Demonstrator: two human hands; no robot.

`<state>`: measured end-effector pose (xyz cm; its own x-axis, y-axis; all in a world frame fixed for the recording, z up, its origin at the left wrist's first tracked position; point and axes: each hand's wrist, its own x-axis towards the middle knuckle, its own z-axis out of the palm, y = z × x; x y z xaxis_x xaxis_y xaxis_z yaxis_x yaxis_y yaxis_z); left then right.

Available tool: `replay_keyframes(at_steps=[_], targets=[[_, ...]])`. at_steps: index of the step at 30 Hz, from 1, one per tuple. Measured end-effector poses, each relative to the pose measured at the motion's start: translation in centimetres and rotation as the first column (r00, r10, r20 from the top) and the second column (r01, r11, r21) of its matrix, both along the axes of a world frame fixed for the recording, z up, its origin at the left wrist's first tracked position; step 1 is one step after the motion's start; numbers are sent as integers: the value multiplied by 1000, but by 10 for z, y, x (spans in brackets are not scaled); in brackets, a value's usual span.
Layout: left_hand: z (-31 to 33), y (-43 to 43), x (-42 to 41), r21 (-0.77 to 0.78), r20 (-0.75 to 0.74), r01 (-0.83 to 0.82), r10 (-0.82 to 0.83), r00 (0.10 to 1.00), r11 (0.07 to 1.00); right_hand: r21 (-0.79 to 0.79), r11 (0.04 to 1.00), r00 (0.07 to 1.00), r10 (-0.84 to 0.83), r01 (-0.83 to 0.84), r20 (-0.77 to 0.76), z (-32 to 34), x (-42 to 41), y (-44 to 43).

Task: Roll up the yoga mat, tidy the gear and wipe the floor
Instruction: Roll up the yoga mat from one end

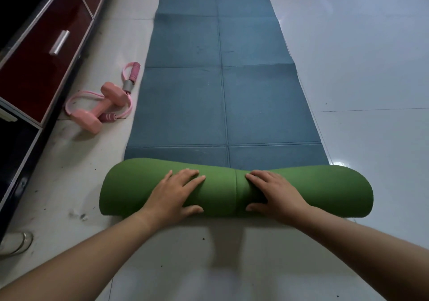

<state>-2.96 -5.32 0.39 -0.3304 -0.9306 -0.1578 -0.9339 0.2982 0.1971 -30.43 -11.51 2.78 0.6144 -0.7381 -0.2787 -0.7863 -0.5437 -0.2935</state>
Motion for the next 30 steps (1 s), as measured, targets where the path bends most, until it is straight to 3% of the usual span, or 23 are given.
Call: replay_keyframes(at_steps=[8, 15, 30], targets=[[5, 3, -1, 135, -80, -54, 65, 995, 989, -37, 991, 988, 125, -129, -87, -8, -2, 0], [-7, 13, 4, -121, -7, 62, -64, 998, 991, 1, 991, 990, 134, -134, -35, -6, -6, 9], [35, 36, -2, -191, -92, 107, -126, 988, 976, -83, 988, 990, 134, -130, 40, 31, -15, 34]])
